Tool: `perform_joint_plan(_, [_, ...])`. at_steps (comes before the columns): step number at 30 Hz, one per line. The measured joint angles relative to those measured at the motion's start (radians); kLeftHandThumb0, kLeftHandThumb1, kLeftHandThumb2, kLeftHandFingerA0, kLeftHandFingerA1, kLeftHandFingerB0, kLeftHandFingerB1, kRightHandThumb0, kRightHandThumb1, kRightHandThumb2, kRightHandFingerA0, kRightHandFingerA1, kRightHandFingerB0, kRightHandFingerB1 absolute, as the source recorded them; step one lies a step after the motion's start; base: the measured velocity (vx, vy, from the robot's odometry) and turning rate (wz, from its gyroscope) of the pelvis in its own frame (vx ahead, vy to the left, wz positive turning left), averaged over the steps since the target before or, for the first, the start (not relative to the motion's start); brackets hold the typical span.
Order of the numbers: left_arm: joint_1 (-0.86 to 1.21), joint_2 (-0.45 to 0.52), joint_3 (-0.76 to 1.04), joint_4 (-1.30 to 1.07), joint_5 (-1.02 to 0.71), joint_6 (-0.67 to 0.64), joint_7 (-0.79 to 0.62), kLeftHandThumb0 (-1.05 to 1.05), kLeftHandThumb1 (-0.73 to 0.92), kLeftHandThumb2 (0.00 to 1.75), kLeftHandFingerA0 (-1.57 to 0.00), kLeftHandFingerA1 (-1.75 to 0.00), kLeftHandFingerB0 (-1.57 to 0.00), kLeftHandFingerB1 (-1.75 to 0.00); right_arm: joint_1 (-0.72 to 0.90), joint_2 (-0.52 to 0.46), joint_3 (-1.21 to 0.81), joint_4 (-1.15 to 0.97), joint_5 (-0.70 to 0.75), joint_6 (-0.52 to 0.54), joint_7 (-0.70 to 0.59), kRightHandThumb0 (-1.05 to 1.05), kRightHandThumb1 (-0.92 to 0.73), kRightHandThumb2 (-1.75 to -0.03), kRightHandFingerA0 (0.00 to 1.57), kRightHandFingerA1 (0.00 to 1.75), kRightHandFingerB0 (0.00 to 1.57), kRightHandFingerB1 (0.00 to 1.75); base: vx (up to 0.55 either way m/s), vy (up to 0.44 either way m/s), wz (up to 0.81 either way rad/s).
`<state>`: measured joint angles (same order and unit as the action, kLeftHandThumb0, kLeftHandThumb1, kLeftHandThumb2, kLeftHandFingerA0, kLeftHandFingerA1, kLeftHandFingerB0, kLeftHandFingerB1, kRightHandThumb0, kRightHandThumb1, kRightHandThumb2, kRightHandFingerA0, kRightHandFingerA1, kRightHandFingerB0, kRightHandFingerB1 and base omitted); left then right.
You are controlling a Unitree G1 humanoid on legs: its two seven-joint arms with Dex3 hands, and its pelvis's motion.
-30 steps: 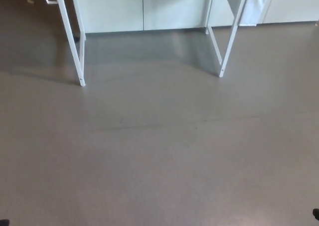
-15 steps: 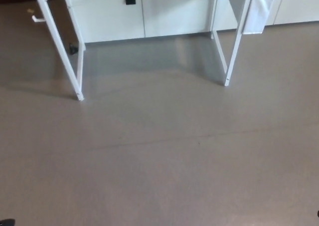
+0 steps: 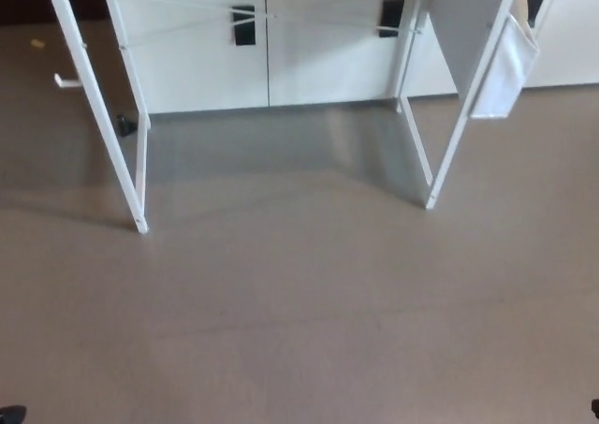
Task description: The robot walk towards a table in front and uses its left hand to pick up the pot from the base and places it on the table
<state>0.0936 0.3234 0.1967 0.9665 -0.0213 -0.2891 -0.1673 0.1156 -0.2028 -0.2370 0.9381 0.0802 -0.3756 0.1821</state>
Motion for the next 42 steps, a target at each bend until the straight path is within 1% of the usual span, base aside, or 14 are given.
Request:
perform_joint_plan(2, [0.009,-0.001,-0.001,0.006,0.000,0.000,0.000,-0.36,0.55,0.57,-0.66,-0.41,-0.46,-0.35,0.014,0.000,0.001,0.002,-0.001,-0.004,0.000,-0.41,-0.50,-0.56,0.84,0.54,0.48,0.38,0.27,-0.085,0.06])
perform_joint_plan(4, [0.017,-0.003,-0.004,0.010,0.001,-0.002,0.000,-0.44,0.44,0.73,-0.60,-0.52,-0.41,-0.46,0.026,0.004,0.003,0.003,-0.001,-0.008,0.002,-0.43,-0.50,-0.56,0.82,0.53,0.47,0.38,0.39,-0.241,0.35])
perform_joint_plan(5, [0.020,-0.008,-0.009,0.010,0.001,-0.005,-0.001,-0.37,0.55,0.57,-0.67,-0.41,-0.47,-0.35,0.034,-0.004,0.000,0.001,0.000,-0.013,0.003,-0.52,-0.41,-0.76,0.77,0.64,0.42,0.50,0.33,-0.284,0.44])
perform_joint_plan(6, [0.021,-0.010,-0.012,0.009,0.002,-0.009,-0.002,-0.37,0.55,0.57,-0.67,-0.41,-0.47,-0.35,0.041,-0.009,-0.002,0.001,0.001,-0.014,0.003,-0.52,-0.41,-0.76,0.77,0.64,0.42,0.50,0.33,-0.288,0.07])
perform_joint_plan(7, [0.028,-0.010,-0.014,0.011,0.002,-0.011,-0.001,-0.38,0.54,0.57,-0.68,-0.41,-0.47,-0.35,0.049,-0.012,-0.002,0.001,0.002,-0.017,0.004,-0.44,-0.50,-0.55,0.83,0.55,0.49,0.38,0.33,-0.280,-0.06])
perform_joint_plan(12, [0.061,-0.011,-0.023,0.031,0.004,-0.024,-0.003,-0.39,0.55,0.57,-0.66,-0.41,-0.46,-0.35,0.087,-0.014,-0.003,0.002,0.002,-0.032,0.006,-0.40,-0.49,-0.55,0.83,0.54,0.49,0.39,0.28,-0.049,-0.08])
perform_joint_plan(13, [0.067,-0.011,-0.024,0.036,0.004,-0.027,-0.004,-0.39,0.55,0.57,-0.67,-0.41,-0.46,-0.35,0.091,-0.014,-0.004,0.006,0.003,-0.036,0.007,-0.50,-0.40,-0.75,0.76,0.63,0.43,0.51,0.26,0.026,-0.20])
perform_joint_plan(14, [0.071,-0.011,-0.024,0.038,0.004,-0.029,-0.005,-0.39,0.55,0.57,-0.67,-0.41,-0.46,-0.35,0.094,-0.014,-0.004,0.012,0.003,-0.041,0.008,-0.50,-0.40,-0.75,0.76,0.63,0.43,0.51,0.27,0.034,-0.14])
perform_joint_plan(15, [0.072,-0.011,-0.024,0.038,0.004,-0.030,-0.005,-0.39,0.56,0.57,-0.67,-0.40,-0.46,-0.35,0.095,-0.014,-0.004,0.014,0.003,-0.042,0.008,-0.41,-0.50,-0.55,0.83,0.55,0.50,0.39,0.32,0.114,-0.10])
perform_joint_plan(22, [0.074,-0.001,-0.028,0.038,0.006,-0.053,-0.007,-0.38,0.55,0.57,-0.68,-0.41,-0.48,-0.35,0.107,-0.006,0.004,0.029,0.000,-0.075,0.008,-0.41,-0.49,-0.55,0.84,0.56,0.49,0.39,0.33,0.252,-0.14])
perform_joint_plan(23, [0.074,-0.001,-0.028,0.039,0.006,-0.055,-0.007,-0.38,0.56,0.57,-0.67,-0.41,-0.47,-0.35,0.106,-0.006,0.004,0.033,0.000,-0.078,0.008,-0.46,-0.38,-0.74,0.82,0.67,0.45,0.51,0.31,0.128,0.07])
perform_joint_plan(24, [0.074,-0.001,-0.028,0.040,0.006,-0.056,-0.007,-0.38,0.56,0.57,-0.67,-0.41,-0.47,-0.35,0.105,-0.006,0.004,0.035,0.001,-0.079,0.009,-0.46,-0.38,-0.74,0.82,0.67,0.45,0.51,0.26,0.090,0.02])
perform_joint_plan(25, [0.074,-0.001,-0.029,0.042,0.006,-0.057,-0.008,-0.38,0.56,0.57,-0.67,-0.41,-0.48,-0.35,0.105,-0.005,0.003,0.037,0.002,-0.080,0.009,-0.39,-0.50,-0.55,0.84,0.58,0.49,0.39,0.28,0.045,0.05])
perform_joint_plan(42, [0.042,-0.006,-0.034,0.048,0.008,-0.062,-0.010,-0.41,0.53,0.56,-0.70,-0.41,-0.50,-0.36,0.083,-0.016,0.002,0.052,-0.001,-0.096,0.007,-0.42,-0.50,-0.55,0.84,0.55,0.48,0.38,0.33,-0.070,0.04])
